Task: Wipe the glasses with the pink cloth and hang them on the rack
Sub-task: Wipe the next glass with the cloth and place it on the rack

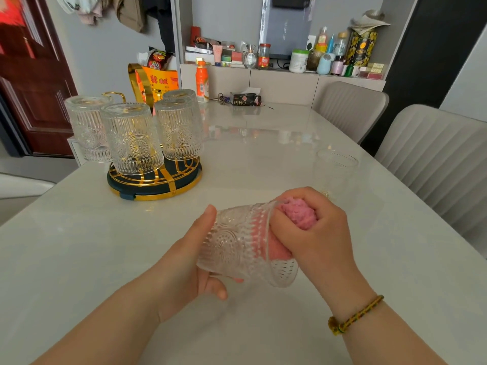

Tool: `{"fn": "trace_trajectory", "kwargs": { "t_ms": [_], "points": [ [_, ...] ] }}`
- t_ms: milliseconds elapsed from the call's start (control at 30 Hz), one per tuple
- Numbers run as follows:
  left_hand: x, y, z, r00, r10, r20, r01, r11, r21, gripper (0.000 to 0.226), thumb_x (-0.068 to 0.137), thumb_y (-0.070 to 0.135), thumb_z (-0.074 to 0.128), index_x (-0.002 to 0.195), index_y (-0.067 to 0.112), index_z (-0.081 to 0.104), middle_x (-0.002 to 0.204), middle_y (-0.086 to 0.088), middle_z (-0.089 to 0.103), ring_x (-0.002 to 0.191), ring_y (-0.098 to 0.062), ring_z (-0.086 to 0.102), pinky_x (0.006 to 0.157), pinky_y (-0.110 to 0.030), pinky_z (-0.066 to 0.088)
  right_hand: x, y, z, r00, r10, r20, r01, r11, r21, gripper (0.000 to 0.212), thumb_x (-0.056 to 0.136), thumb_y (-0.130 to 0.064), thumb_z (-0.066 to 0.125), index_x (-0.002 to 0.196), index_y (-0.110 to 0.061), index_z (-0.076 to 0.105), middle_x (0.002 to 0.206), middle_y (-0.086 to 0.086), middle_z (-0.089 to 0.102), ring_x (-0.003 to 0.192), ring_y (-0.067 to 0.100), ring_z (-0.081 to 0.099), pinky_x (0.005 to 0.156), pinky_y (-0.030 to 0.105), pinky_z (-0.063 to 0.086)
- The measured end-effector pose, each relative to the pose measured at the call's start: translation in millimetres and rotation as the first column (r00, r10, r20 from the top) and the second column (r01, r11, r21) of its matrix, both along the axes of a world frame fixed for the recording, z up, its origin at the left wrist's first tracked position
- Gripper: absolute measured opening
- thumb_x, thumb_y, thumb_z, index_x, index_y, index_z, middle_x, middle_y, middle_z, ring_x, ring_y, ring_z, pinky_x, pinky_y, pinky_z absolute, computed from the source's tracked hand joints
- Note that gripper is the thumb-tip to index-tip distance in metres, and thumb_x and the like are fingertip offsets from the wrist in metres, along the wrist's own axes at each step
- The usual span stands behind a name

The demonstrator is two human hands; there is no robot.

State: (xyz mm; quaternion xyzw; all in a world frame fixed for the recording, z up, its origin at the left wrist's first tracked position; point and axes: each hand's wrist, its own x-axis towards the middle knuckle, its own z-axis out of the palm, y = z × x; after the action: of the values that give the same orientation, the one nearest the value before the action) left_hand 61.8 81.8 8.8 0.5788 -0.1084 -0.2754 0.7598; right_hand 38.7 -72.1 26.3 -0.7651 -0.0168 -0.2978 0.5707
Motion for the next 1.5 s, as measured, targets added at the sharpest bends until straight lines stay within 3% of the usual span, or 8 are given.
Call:
{"fn": "trace_trajectory", "kwargs": {
  "t_ms": [200, 267, 467, 733, 933, 1133, 1333, 1500],
  "points": [
    [5.5, -1.5, -4.7, 0.946, 0.253, 0.201, -0.252, 0.967, -0.033, 0.039, 0.064, 0.049, 0.065, 0.091, 0.021, 0.062, 0.066, 0.003, 0.070, 0.053, -0.012, 0.065, 0.036, -0.024, 0.047, 9.6, 3.9, -11.0, 0.991, 0.045, -0.129, -0.021, 0.983, 0.182, 0.010, 0.061, -0.021, 0.070, 0.064, -0.026, 0.061, 0.063, -0.015, 0.063, 0.058, 0.000, 0.056, 0.052, 0.018, 0.049],
    [7.7, 0.5, -8.2, 0.889, 0.323, 0.326, -0.322, 0.945, -0.059, 0.067, 0.045, 0.066, 0.065, 0.096, 0.023, 0.059, 0.071, 0.006, 0.071, 0.056, -0.011, 0.066, 0.040, -0.024, 0.048, 10.9, 5.1, -14.3, 0.970, 0.107, -0.220, -0.039, 0.955, 0.293, 0.011, 0.069, -0.015, 0.071, 0.067, -0.022, 0.062, 0.062, -0.007, 0.062, 0.056, 0.004, 0.056, 0.046, 0.017, 0.046],
    [10.4, 4.9, -14.2, 0.751, 0.419, 0.511, -0.430, 0.897, -0.102, 0.091, 0.028, 0.091, 0.054, 0.100, 0.035, 0.053, 0.087, 0.031, 0.066, 0.083, 0.009, 0.063, 0.069, -0.011, 0.050, 11.1, 9.2, -23.7, 0.772, 0.497, -0.395, -0.165, 0.758, 0.631, 0.041, 0.072, -0.030, 0.062, 0.105, -0.006, 0.065, 0.104, 0.019, 0.068, 0.095, 0.037, 0.063, 0.087, 0.061, 0.043],
    [7.9, 10.9, 3.5, 0.995, 0.088, -0.054, -0.088, 0.996, -0.008, 0.057, 0.065, 0.063, 0.038, 0.085, 0.017, 0.067, 0.066, -0.005, 0.070, 0.048, -0.017, 0.064, 0.037, -0.027, 0.050, 5.1, 9.3, -10.3, 0.993, -0.002, -0.116, 0.011, 0.997, 0.077, 0.012, 0.059, -0.024, 0.068, 0.060, -0.026, 0.056, 0.059, -0.020, 0.059, 0.054, -0.004, 0.052, 0.052, 0.007, 0.040],
    [12.2, 1.4, -3.5, 0.914, 0.385, 0.129, -0.381, 0.923, -0.056, 0.029, 0.091, 0.037, 0.042, 0.078, 0.022, 0.063, 0.059, 0.008, 0.068, 0.058, -0.011, 0.065, 0.046, -0.026, 0.051, 8.2, 11.4, -17.1, 0.989, 0.043, -0.145, -0.013, 0.980, 0.199, 0.011, 0.064, -0.021, 0.071, 0.068, -0.026, 0.061, 0.067, -0.014, 0.064, 0.062, -0.001, 0.057, 0.052, 0.018, 0.049],
    [16.4, 8.4, -14.8, 0.793, 0.480, 0.375, -0.458, 0.876, -0.154, 0.042, 0.052, 0.054, 0.050, 0.086, 0.034, 0.062, 0.077, 0.021, 0.068, 0.073, 0.006, 0.063, 0.065, -0.017, 0.051, 12.6, 17.9, -30.8, 0.836, 0.395, -0.381, -0.105, 0.797, 0.595, 0.022, 0.080, -0.019, 0.061, 0.093, -0.001, 0.062, 0.082, 0.015, 0.058, 0.076, 0.026, 0.054, 0.069, 0.036, 0.041],
    [11.6, 6.4, 0.5, 0.992, 0.111, -0.061, -0.114, 0.992, -0.053, 0.055, 0.063, 0.061, 0.039, 0.075, 0.020, 0.074, 0.077, -0.004, 0.072, 0.061, -0.017, 0.069, 0.047, -0.031, 0.055, 5.4, 10.6, -9.2, 0.993, -0.014, -0.116, 0.026, 0.994, 0.103, 0.010, 0.054, -0.030, 0.061, 0.057, -0.025, 0.053, 0.054, -0.018, 0.055, 0.050, -0.003, 0.048, 0.050, 0.009, 0.038],
    [8.4, 3.2, 2.3, 0.974, 0.219, -0.051, -0.222, 0.972, -0.075, 0.039, 0.078, 0.044, 0.043, 0.072, 0.013, 0.067, 0.057, -0.004, 0.066, 0.043, -0.016, 0.061, 0.036, -0.024, 0.046, 6.8, 13.1, -14.1, 0.997, 0.011, -0.080, -0.006, 0.998, 0.069, 0.016, 0.062, -0.023, 0.070, 0.062, -0.026, 0.054, 0.059, -0.013, 0.058, 0.056, -0.003, 0.051, 0.051, 0.005, 0.038]
  ]
}}
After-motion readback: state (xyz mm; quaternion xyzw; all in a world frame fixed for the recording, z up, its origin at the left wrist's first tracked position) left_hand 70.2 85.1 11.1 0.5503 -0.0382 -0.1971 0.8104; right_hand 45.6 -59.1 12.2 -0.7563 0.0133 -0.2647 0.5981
